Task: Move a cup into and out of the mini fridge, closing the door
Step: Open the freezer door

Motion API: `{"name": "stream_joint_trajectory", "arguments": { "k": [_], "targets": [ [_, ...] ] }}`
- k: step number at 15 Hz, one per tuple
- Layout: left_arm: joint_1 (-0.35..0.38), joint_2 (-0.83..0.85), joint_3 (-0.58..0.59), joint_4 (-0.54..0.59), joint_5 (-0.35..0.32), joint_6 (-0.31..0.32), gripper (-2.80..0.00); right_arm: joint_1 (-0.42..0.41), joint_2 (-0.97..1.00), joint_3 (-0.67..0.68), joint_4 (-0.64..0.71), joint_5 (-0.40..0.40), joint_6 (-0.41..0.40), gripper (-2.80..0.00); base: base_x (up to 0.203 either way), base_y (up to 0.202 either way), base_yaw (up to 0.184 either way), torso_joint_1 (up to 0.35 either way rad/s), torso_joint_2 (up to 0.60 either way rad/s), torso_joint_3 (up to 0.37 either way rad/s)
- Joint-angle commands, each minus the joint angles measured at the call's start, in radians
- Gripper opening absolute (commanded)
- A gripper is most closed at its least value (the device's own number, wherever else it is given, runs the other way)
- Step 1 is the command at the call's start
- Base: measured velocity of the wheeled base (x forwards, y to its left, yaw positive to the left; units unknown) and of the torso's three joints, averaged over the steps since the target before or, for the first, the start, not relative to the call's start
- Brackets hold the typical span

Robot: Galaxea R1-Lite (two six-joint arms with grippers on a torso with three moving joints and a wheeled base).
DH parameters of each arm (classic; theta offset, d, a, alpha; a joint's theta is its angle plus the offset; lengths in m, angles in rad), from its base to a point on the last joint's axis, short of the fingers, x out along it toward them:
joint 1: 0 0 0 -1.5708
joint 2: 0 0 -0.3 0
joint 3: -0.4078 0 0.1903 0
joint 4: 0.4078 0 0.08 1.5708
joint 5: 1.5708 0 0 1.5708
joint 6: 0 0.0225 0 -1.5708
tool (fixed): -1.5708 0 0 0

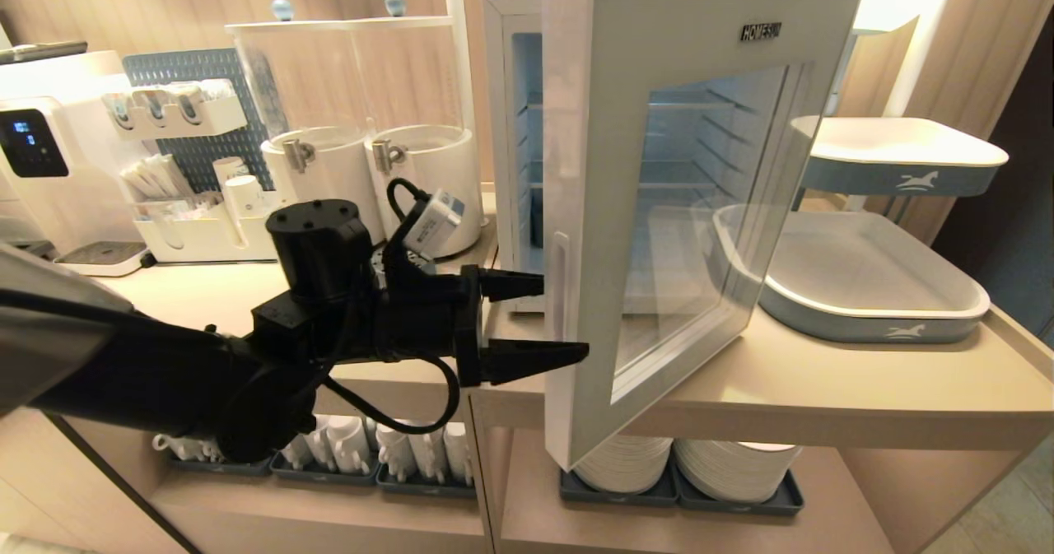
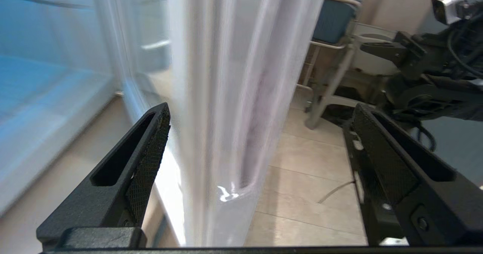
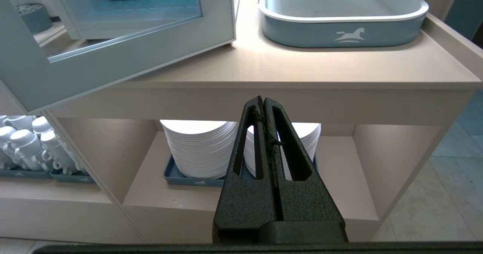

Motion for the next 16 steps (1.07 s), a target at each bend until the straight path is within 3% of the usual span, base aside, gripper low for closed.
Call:
{"name": "stream_joint_trajectory", "arguments": {
  "k": [1, 6, 10, 12, 14, 16],
  "targets": [
    [-0.03, -0.006, 0.02, -0.007, -0.007, -0.003, 0.0, 0.0, 0.002, 0.0, 0.0, 0.001, 0.0, -2.8, 0.0, 0.0, 0.0, 0.0, 0.0, 0.0],
    [-0.184, -0.143, 0.044, -0.005, -0.004, -0.083, 0.0, 0.0, 0.002, 0.0, 0.0, 0.001, 0.0, -2.8, 0.0, 0.0, 0.0, 0.0, 0.0, 0.0],
    [-0.291, -0.277, 0.089, 0.061, 0.013, -0.105, 0.0, 0.0, 0.002, 0.0, 0.0, 0.001, 0.0, -2.8, 0.0, 0.0, 0.0, 0.0, 0.0, 0.0],
    [-0.29, -0.358, 0.1, 0.182, 0.153, -0.104, 0.0, 0.0, 0.002, 0.0, 0.0, 0.001, 0.0, -2.8, 0.0, 0.0, 0.0, 0.0, 0.0, 0.0],
    [-0.253, -0.474, 0.11, 0.395, 0.385, -0.065, 0.0, 0.0, 0.002, 0.0, 0.0, 0.001, 0.0, -2.8, 0.0, 0.0, 0.0, 0.0, 0.0, 0.0],
    [-0.182, -0.596, 0.14, 0.589, 0.647, 0.035, 0.0, 0.0, 0.002, 0.0, 0.0, 0.001, 0.0, -2.8, 0.0, 0.0, 0.0, 0.0, 0.0, 0.0]
  ]
}}
